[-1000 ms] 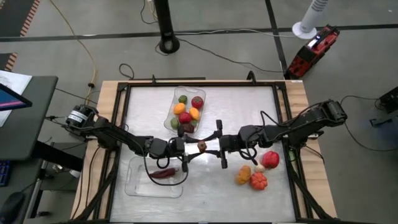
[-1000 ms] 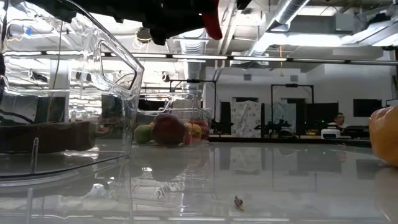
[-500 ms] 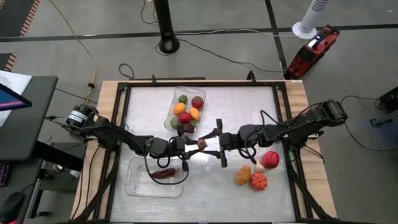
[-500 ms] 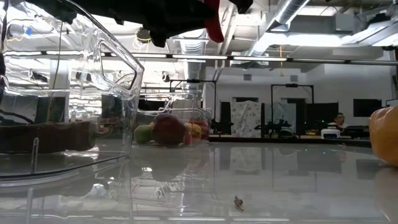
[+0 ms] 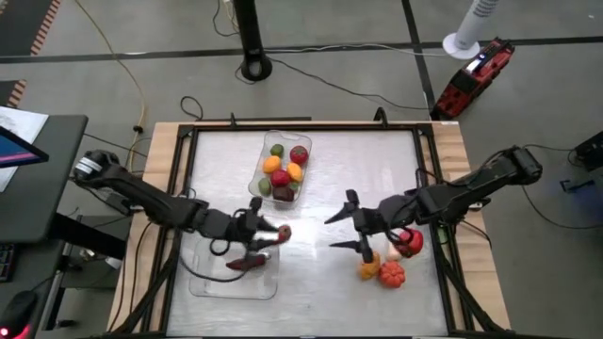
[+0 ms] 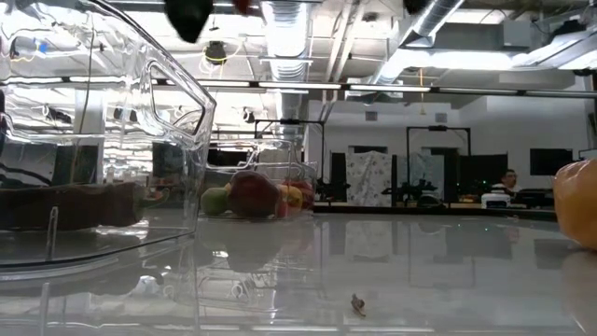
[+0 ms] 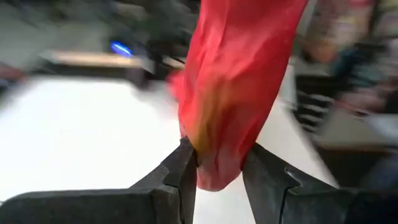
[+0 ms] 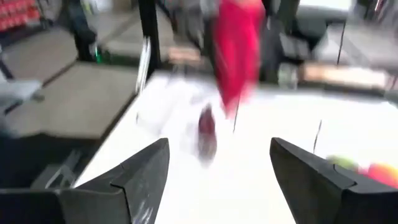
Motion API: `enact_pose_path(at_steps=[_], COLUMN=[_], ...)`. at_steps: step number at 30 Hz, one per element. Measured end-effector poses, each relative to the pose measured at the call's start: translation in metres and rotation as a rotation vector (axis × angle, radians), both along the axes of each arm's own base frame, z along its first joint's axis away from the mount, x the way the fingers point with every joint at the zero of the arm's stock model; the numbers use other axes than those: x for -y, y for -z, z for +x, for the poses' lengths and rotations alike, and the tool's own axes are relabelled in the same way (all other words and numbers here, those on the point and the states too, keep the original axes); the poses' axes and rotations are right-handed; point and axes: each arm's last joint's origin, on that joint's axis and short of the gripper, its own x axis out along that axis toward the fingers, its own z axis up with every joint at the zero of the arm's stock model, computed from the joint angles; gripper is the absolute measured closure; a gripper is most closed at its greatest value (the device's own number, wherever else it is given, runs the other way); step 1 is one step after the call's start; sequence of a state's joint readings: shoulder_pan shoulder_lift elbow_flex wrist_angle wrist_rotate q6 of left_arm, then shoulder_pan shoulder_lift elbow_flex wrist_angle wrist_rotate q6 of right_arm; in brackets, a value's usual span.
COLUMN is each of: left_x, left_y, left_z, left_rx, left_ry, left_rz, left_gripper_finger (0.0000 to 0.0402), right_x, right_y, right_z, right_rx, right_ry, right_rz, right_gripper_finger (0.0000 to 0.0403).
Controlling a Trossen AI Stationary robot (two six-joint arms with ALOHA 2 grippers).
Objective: Sort produce into baskets
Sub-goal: Put the chili pepper into the bottom transparent bin
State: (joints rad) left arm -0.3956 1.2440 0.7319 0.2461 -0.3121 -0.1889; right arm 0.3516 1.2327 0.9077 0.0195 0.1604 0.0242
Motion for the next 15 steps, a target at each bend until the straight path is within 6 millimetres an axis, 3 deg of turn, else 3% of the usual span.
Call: enact_pose_path(at_steps=[6, 15], left_x=[0.019, 0.032], left_y=[0.012, 0.036], left_z=[-0.027, -0.051], left_rx=[-0.309, -0.592], left_ry=[0.207, 0.053], left_rz=[-0.281, -0.319], left_gripper_finger=[0.0307, 0.0306], right_x=[-0.007, -0.029], right_y=[0.026, 0.056], right_z=[-0.015, -0.019], right_rx=[-0.297, -0.47], right_ry=[0.091, 0.137], right_rz=[0.053, 0.002], right_gripper_finger=[0.0096, 0.0096])
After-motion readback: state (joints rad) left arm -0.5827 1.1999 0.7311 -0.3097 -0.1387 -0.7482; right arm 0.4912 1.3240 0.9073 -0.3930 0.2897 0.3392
